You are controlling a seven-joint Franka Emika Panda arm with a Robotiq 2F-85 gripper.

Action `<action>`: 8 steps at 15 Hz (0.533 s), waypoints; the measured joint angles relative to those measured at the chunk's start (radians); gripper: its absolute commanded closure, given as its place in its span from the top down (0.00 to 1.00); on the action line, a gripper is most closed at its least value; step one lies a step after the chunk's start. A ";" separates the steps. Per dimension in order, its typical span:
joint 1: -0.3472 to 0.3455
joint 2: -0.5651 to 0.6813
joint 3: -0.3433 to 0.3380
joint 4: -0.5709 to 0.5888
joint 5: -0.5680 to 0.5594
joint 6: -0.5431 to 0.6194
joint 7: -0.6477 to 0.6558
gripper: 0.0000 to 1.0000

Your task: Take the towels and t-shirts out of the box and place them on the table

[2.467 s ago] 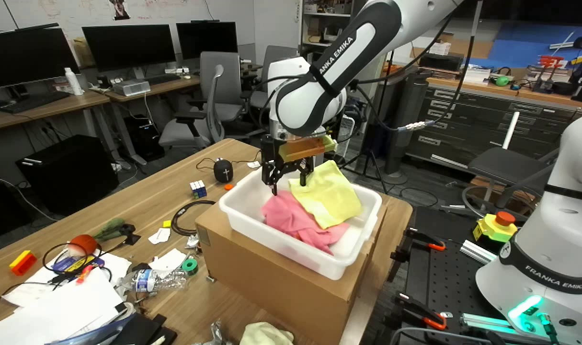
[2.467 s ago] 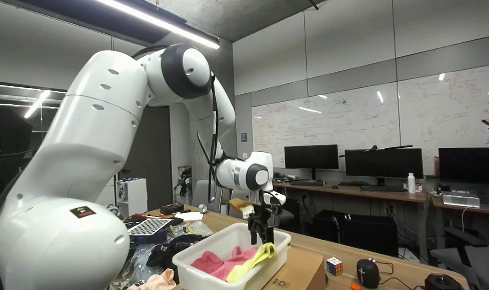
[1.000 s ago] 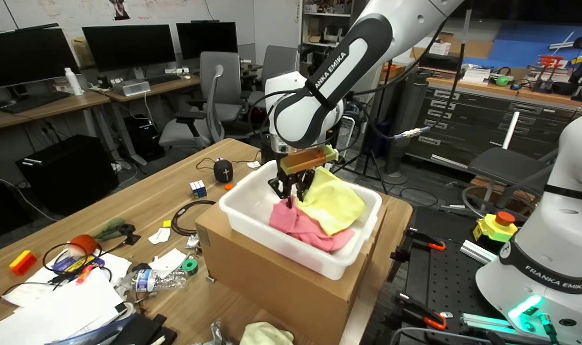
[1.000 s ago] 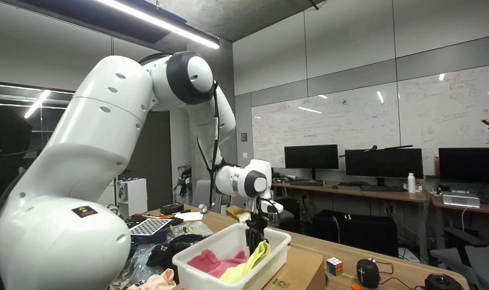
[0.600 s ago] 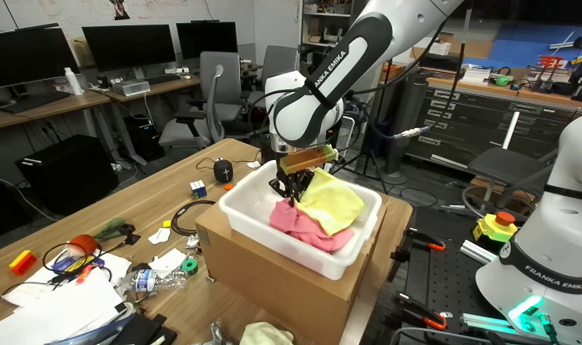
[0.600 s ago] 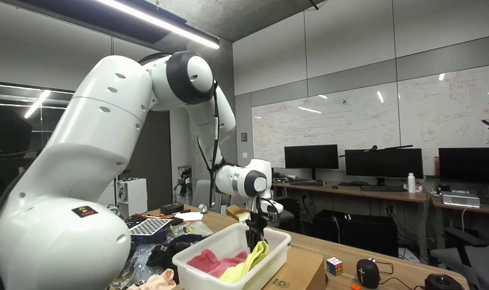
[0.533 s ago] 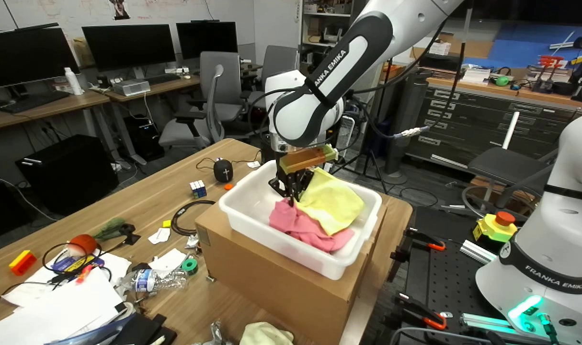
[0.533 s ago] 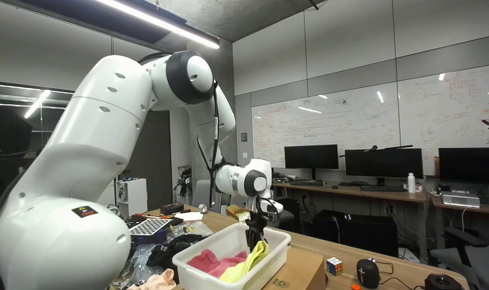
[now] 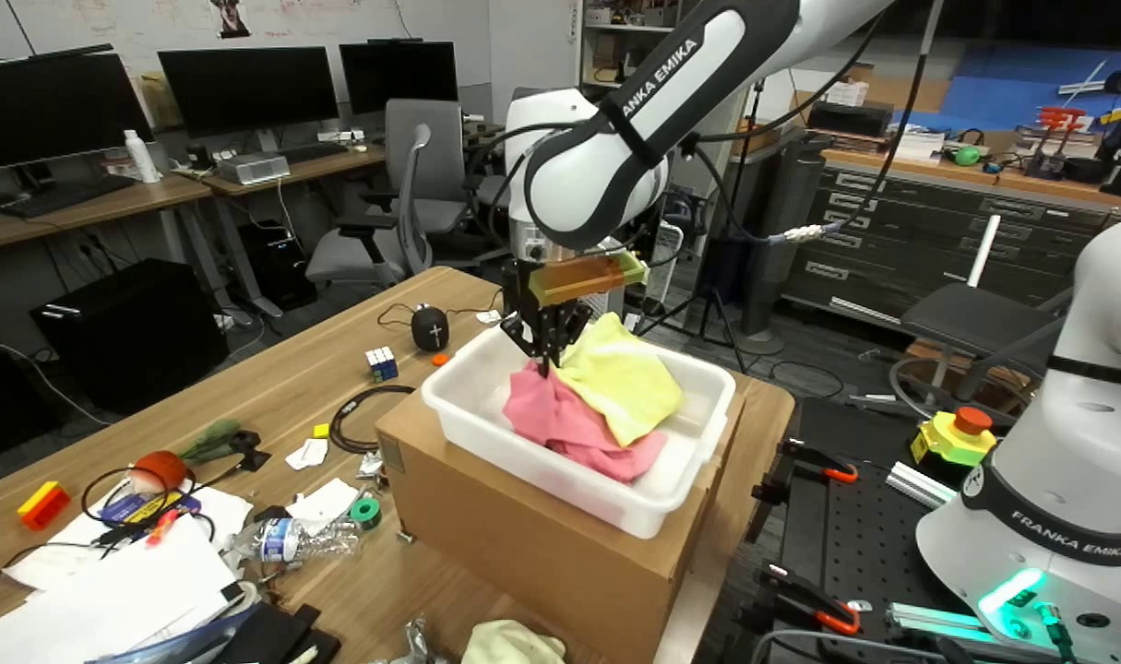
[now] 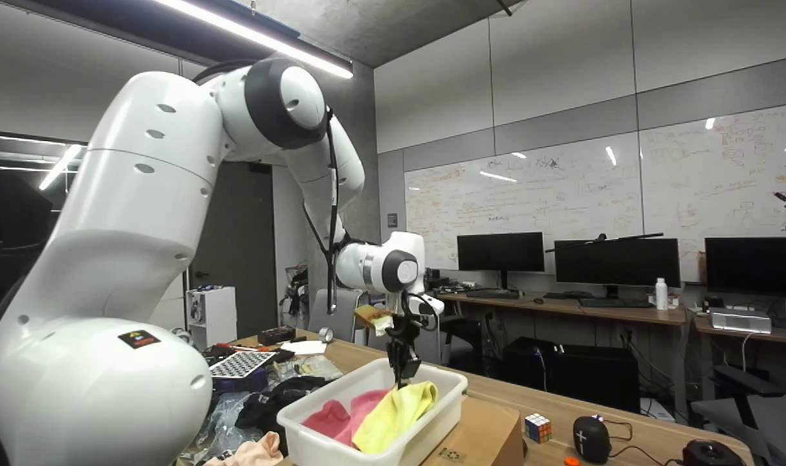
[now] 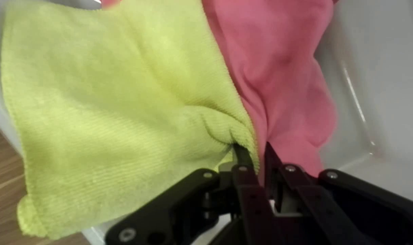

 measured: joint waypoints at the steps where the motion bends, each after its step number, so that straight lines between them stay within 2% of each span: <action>1: 0.007 -0.030 0.005 -0.009 0.000 0.000 0.001 0.05; 5: 0.033 -0.177 0.042 -0.059 0.008 0.000 0.018 0.05; 8: 0.041 -0.292 0.085 -0.082 0.059 -0.024 0.027 0.05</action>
